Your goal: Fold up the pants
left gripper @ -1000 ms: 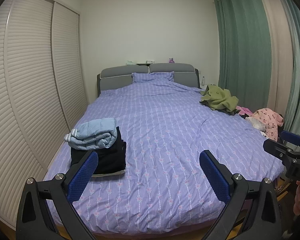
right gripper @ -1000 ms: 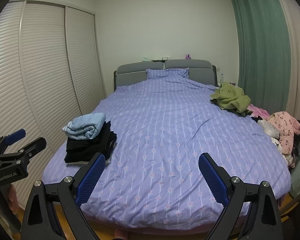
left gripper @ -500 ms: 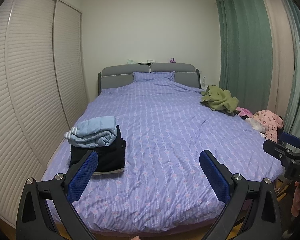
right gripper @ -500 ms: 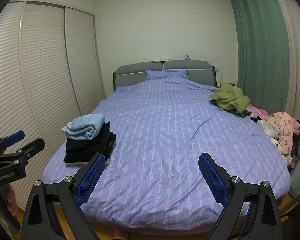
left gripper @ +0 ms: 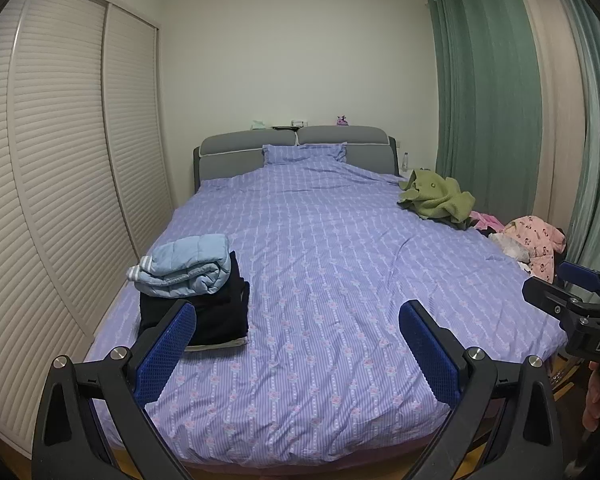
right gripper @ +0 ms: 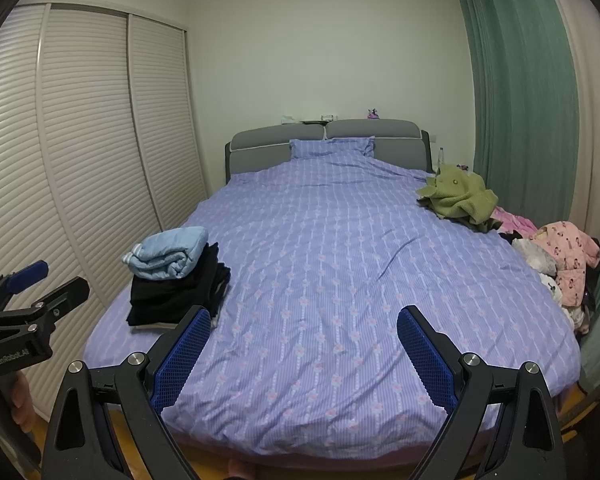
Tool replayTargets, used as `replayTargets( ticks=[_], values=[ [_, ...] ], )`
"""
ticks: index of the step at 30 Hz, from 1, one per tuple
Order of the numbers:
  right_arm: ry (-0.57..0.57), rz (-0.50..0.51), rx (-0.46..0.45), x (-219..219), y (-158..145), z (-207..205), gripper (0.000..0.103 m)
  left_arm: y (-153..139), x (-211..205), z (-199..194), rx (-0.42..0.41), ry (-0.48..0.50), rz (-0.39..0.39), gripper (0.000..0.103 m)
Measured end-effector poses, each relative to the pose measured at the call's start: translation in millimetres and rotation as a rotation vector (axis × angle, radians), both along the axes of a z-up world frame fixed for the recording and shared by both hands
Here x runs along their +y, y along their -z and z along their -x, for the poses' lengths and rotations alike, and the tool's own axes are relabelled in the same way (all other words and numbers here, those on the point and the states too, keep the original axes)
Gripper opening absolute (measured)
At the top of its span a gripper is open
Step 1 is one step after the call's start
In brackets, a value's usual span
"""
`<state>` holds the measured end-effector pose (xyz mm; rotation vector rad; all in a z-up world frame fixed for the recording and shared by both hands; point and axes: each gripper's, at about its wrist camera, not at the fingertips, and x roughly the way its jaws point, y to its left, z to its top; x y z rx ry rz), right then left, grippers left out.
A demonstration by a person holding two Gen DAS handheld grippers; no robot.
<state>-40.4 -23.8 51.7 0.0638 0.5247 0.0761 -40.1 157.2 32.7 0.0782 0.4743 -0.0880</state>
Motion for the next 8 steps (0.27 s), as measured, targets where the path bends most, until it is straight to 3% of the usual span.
replayTargets(
  ticks=[8],
  values=[
    [0.001,-0.004,0.001,-0.5,-0.1,0.6,0.095,1.1,-0.8,0.1,-0.003,0.005,-0.006,0.103]
  ],
)
